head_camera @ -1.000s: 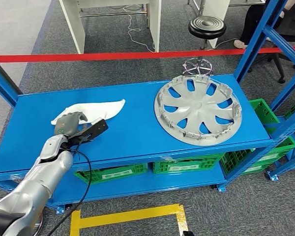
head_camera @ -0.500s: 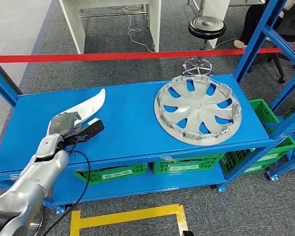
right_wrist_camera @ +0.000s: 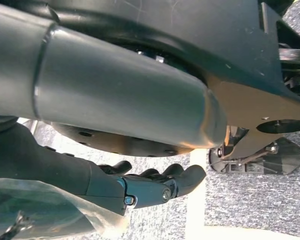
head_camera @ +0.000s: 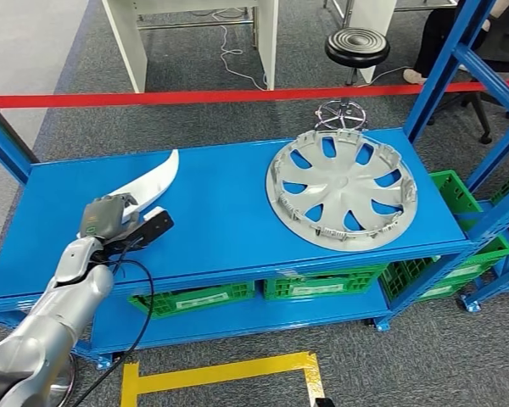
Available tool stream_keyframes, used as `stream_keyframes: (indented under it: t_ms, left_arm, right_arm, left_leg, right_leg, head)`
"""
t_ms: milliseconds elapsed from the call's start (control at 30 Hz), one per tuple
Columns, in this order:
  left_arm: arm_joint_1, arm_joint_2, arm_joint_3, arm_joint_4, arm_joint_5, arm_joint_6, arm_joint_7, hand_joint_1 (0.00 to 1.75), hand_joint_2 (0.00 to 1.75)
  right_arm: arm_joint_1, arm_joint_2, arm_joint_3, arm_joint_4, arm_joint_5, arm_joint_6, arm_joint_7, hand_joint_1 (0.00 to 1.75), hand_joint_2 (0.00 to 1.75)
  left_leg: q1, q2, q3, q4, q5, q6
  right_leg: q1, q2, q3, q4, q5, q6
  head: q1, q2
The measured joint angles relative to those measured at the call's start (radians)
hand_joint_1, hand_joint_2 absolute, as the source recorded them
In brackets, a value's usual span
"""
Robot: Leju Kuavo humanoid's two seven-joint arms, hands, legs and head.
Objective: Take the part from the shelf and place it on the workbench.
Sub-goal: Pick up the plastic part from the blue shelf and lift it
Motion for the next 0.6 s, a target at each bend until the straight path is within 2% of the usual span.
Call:
stream_keyframes:
  t_ms: [133,233,300,467,600]
  left_arm:
    - [0.050,-0.009,0.043,-0.061,0.167,0.129,-0.222,1.75,1.75]
    - [0.134,-0.020,0.062,-0.227,0.344,0.176,-0.348,1.75,1.75]
    - [0.220,-0.025,0.065,-0.404,0.468,0.152,-0.380,1.75,1.75]
    - [0.421,-0.023,0.055,-0.830,0.677,0.042,-0.396,1.75,1.75]
    - [0.588,-0.027,0.029,-1.112,0.932,-0.073,-0.501,1.75,1.75]
  right_arm:
    - [0.001,0.000,0.000,0.000,0.011,-0.011,0.007,0.00,0.00]
    - [0.002,0.000,-0.002,0.000,0.011,-0.016,0.005,0.00,0.00]
    - [0.004,0.002,-0.008,0.001,0.005,-0.017,-0.002,0.00,0.00]
    - [0.011,0.012,-0.029,0.003,-0.010,-0.017,-0.015,0.00,0.00]
    - [0.017,0.016,-0.051,0.004,-0.024,-0.025,-0.017,0.00,0.00]
  left_leg:
    - [0.000,0.000,0.000,0.000,0.000,0.000]
    - [0.000,0.000,0.000,0.000,0.000,0.000]
    - [0.000,0.001,0.000,0.000,-0.001,0.000]
    - [0.000,0.001,-0.002,0.000,-0.002,0.000]
    - [0.000,0.001,-0.002,0.000,-0.002,0.000]
  right_leg:
    - [0.000,0.000,-0.001,0.000,0.000,0.000]
    - [0.000,0.001,-0.001,0.000,0.000,0.000]
    - [0.000,0.002,-0.001,0.000,0.000,0.000]
    - [0.000,0.001,-0.003,0.000,-0.001,0.001]
    - [0.000,0.002,-0.003,0.000,-0.002,0.000]
  head:
    - [0.000,0.000]
    - [0.000,0.000]
    - [0.000,0.000]
    - [0.000,0.000]
    - [0.000,0.000]
